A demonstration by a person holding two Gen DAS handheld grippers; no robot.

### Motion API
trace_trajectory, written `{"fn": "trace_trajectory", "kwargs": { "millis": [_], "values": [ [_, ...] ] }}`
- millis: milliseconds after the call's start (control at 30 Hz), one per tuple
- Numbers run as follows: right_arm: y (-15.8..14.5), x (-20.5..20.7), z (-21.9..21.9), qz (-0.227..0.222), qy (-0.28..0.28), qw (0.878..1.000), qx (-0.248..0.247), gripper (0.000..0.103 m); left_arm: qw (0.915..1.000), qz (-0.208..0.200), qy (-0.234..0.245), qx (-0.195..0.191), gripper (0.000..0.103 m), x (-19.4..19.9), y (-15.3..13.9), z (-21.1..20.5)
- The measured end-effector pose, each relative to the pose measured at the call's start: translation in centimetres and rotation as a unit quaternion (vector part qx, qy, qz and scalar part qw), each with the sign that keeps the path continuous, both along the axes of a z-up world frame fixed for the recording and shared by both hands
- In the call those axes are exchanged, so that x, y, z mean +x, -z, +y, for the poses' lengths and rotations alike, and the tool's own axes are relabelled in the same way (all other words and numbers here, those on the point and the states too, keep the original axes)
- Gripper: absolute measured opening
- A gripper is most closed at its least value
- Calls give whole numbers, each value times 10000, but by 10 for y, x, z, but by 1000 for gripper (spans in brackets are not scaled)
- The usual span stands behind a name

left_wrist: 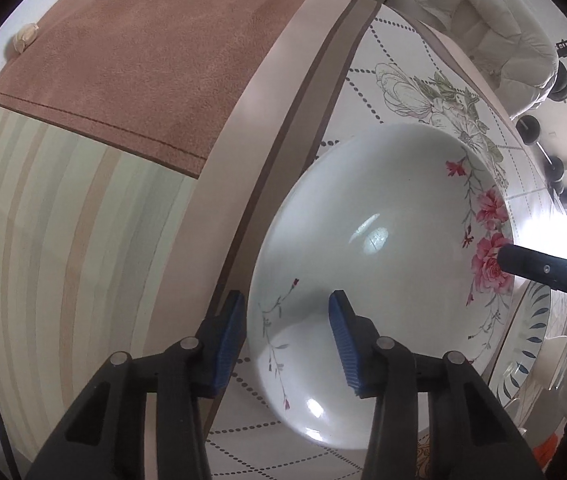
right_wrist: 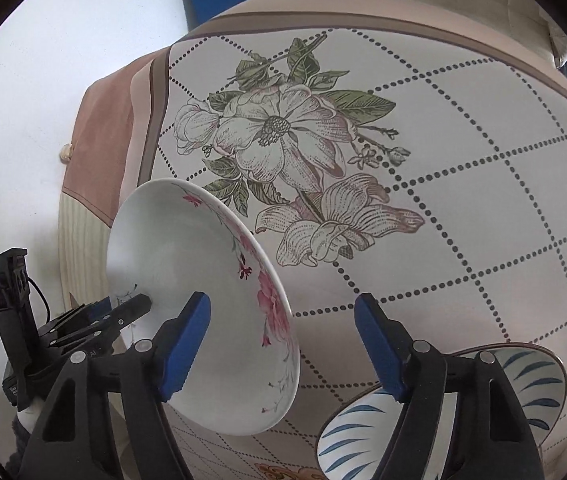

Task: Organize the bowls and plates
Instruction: 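Close both tools on the pink-flower plate rim and lift it, then carry the pink-flower plate with both tools over the grey-flower plate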

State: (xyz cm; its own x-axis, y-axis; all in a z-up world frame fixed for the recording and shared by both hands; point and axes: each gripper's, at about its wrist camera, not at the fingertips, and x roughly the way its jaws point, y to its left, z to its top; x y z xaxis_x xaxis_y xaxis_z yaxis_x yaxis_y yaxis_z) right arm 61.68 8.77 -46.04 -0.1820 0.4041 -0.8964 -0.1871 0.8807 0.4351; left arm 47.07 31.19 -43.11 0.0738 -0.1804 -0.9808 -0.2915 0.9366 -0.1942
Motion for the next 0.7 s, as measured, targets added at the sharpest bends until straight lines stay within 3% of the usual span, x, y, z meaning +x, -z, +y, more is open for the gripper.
{"fn": "trace_trajectory", "kwargs": {
  "millis": [100, 133, 167, 267, 700],
  "values": [
    [11, 3, 4, 184, -8, 9998, 123, 62, 10000, -39, 57, 7, 33, 1, -1, -4],
    [10, 5, 5, 120, -25, 9998, 126, 54, 10000, -66, 38, -5, 31, 0, -1, -3],
    [12, 6, 8, 151, -62, 9997, 179, 31, 10000, -73, -5, -41, 31, 1, 0, -2],
    [14, 1, 12, 38, -180, 9997, -180, 19, 9998, -59, -152, -122, 28, 1, 0, 2],
    [17, 0, -8, 401, 84, 9991, -140, 19, 9999, -5, -84, 87, 22, 10, -7, -10]
  ]
}}
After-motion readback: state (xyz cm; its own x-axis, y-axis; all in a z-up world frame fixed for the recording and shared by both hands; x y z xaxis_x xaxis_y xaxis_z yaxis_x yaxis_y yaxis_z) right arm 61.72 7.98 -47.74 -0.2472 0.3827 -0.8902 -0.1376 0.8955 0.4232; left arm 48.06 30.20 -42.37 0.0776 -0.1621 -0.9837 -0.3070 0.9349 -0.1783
